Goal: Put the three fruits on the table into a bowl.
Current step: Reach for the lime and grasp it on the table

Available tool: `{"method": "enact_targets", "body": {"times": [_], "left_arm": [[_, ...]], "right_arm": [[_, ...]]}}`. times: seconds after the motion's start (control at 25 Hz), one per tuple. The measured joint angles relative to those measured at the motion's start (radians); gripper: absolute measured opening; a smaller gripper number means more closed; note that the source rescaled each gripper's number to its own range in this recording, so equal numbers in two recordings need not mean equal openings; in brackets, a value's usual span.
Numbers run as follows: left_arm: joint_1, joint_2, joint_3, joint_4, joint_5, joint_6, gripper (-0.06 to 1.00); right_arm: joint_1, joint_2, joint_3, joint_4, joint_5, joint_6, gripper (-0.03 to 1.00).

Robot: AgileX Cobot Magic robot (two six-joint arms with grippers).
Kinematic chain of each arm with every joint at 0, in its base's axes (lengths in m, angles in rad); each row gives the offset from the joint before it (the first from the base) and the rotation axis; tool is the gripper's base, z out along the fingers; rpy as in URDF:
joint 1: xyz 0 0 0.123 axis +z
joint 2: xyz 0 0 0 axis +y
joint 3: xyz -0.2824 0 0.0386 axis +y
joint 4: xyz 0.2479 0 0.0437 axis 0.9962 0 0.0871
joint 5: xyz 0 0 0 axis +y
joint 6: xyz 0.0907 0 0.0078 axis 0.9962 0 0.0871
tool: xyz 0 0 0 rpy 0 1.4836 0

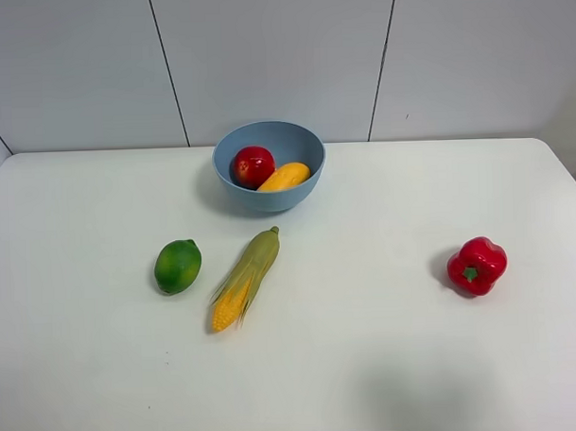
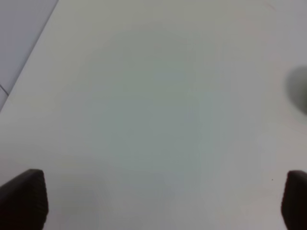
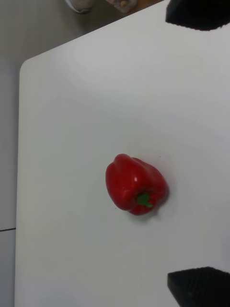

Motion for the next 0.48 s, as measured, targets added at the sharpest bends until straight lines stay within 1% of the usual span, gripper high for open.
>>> {"method": "enact_targets", "body": {"times": [0.4, 0.48], "left_arm": [[0.000, 0.000, 0.000, 0.001, 0.000, -0.010, 1.00], [0.000, 0.013, -0.021, 0.001, 0.001, -0.018, 1.00]], "right_arm": [[0.000, 0.000, 0.000, 0.000, 0.000, 0.000, 1.00], [0.000, 0.000, 0.000, 0.000, 0.000, 0.000, 1.00]]}}
